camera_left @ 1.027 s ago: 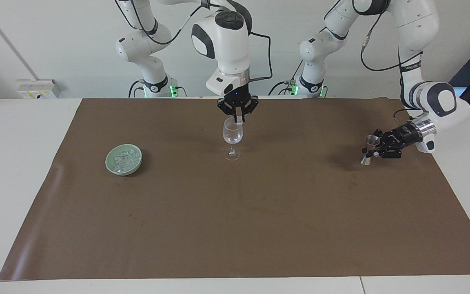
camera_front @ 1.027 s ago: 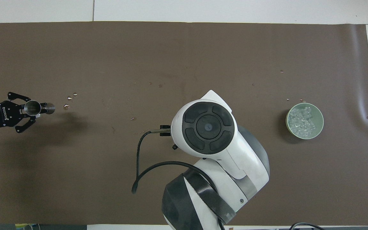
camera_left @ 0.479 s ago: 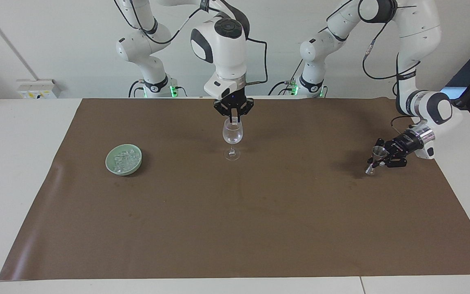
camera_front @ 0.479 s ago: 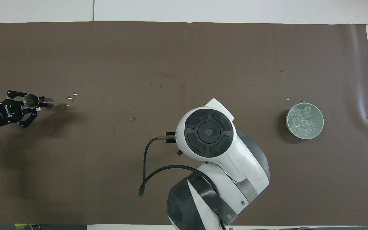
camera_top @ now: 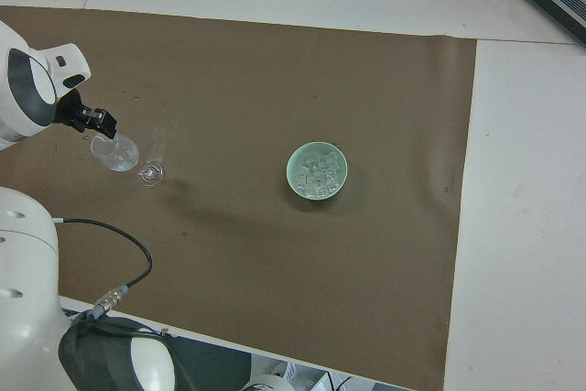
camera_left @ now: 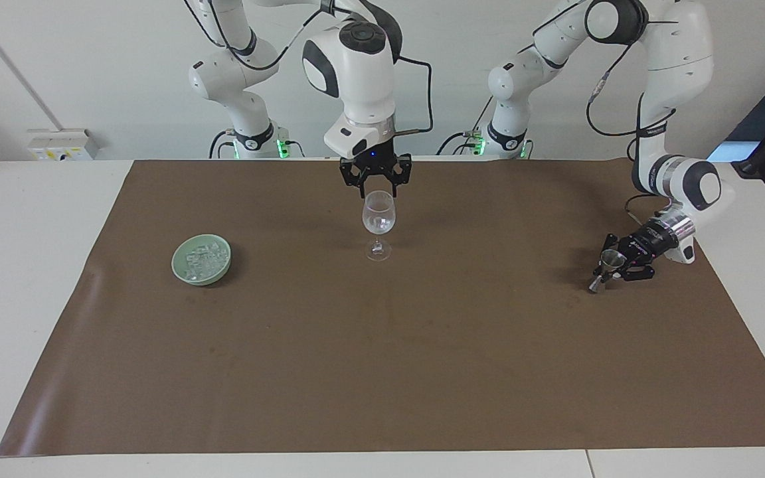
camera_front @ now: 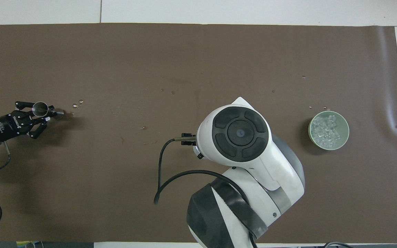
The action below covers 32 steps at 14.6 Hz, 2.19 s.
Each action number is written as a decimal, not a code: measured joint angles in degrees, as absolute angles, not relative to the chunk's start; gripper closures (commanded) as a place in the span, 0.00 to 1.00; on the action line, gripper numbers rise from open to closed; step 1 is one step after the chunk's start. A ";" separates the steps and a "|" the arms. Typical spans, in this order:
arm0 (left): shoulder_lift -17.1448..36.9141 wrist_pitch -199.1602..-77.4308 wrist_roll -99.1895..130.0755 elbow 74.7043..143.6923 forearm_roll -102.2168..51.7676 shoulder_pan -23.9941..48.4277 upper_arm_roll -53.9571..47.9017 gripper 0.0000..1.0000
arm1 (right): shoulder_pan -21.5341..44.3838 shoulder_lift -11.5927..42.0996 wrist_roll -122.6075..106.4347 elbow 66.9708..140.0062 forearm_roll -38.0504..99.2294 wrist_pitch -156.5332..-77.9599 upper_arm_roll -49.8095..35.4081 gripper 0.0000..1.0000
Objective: Pour wine and add ice with both arms
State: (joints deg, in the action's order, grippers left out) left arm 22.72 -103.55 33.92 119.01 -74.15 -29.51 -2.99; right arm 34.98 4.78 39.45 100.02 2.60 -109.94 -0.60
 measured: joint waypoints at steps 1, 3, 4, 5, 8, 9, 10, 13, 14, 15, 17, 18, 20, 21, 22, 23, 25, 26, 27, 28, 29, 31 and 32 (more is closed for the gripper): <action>22.72 -103.55 33.93 119.08 -74.16 -29.51 -3.00 1.00 | 33.55 4.71 39.29 98.91 2.28 -109.50 -0.48 0.00; 22.72 -103.61 33.93 119.18 -74.16 -29.51 -3.00 1.00 | 29.35 3.99 36.85 97.81 1.53 -107.96 -0.27 0.00; 22.72 -103.66 33.99 119.26 -74.16 -29.51 -3.00 1.00 | 26.61 3.23 34.46 97.54 1.17 -106.99 -0.15 0.00; 22.72 -103.73 34.07 119.32 -74.16 -29.52 -2.99 1.00 | 23.92 2.29 32.08 97.42 1.03 -105.73 -0.01 0.00; 22.71 -103.78 34.80 119.48 -74.19 -29.67 -2.83 0.00 | 15.22 -1.12 24.38 97.33 0.98 -99.08 0.39 0.00; 22.70 -103.78 35.31 119.48 -74.20 -29.71 -2.74 0.00 | 12.20 -2.14 21.18 97.35 0.97 -96.48 0.48 0.00; 22.68 -103.78 35.64 119.48 -74.20 -29.74 -2.69 0.00 | 9.34 -2.99 17.73 97.36 0.97 -94.62 0.54 0.00; 22.54 -103.77 35.72 119.17 -72.05 -30.34 -2.58 0.00 | 1.71 -4.73 8.11 97.19 0.98 -89.75 0.78 0.00; 22.44 -103.74 35.72 118.57 -69.71 -30.75 -2.56 0.00 | -0.35 -5.16 5.82 96.90 1.03 -88.58 0.87 0.00; 22.30 -103.69 35.72 117.58 -67.01 -31.12 -2.56 0.00 | -1.56 -5.57 4.52 96.50 1.05 -87.26 1.03 0.00; 21.88 -103.65 35.71 114.33 -60.91 -31.34 -2.55 0.00 | -2.08 -6.09 3.94 94.67 1.04 -84.10 1.29 0.00; 21.63 -103.64 35.72 112.38 -57.58 -31.32 -2.60 0.00 | -2.07 -6.14 3.94 92.99 1.03 -82.30 1.35 0.00; 21.24 -103.26 35.71 108.52 -50.75 -31.30 -2.70 0.00 | -2.07 -6.15 3.94 90.74 1.03 -80.95 1.48 0.00; 21.11 -102.44 35.58 106.50 -47.92 -31.28 -2.73 0.00 | -2.07 -6.15 3.94 90.68 1.02 -81.23 1.54 0.00; 21.03 -101.40 35.33 104.31 -45.54 -31.20 -2.79 0.00 | -2.06 -6.10 3.90 91.08 1.01 -81.71 1.73 0.00; 20.88 -100.35 34.75 102.13 -42.97 -30.99 -2.98 0.00 | -2.07 -6.08 3.64 91.73 1.00 -82.09 2.05 0.00; 19.28 -99.04 33.08 98.96 -36.65 -29.01 -3.53 0.00 | -2.08 -6.04 2.82 92.50 0.99 -82.17 2.64 0.00; 17.89 -98.93 32.93 98.34 -34.61 -27.29 -3.64 0.00 | -2.12 -6.04 2.52 92.58 0.98 -82.17 2.82 0.00; 16.38 -98.70 32.83 98.16 -33.15 -25.68 -3.71 0.00 | -2.25 -6.04 1.56 92.61 0.97 -82.17 2.95 0.00; 14.87 -97.88 32.49 98.14 -31.62 -24.33 -3.75 0.00 | -2.48 -6.04 0.46 92.61 0.97 -82.17 3.03 0.00; 13.31 -96.67 31.64 98.12 -30.10 -23.25 -3.84 0.00 | -2.68 -6.05 -0.28 92.65 0.97 -82.17 3.09 0.00; 10.28 -95.12 28.57 98.10 -26.06 -20.63 -3.95 0.00 | -2.71 -6.07 -0.63 92.89 0.97 -82.17 3.16 0.00; 8.72 -94.80 27.01 98.10 -22.84 -18.50 -4.00 0.00 | -2.70 -6.07 -0.64 92.94 0.97 -82.17 3.16 0.00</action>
State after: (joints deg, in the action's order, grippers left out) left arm 8.72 -94.80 27.01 98.10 -22.84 -18.50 -4.00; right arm -2.70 -6.07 -0.64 92.94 0.97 -82.17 3.16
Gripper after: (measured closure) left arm 0.000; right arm 0.000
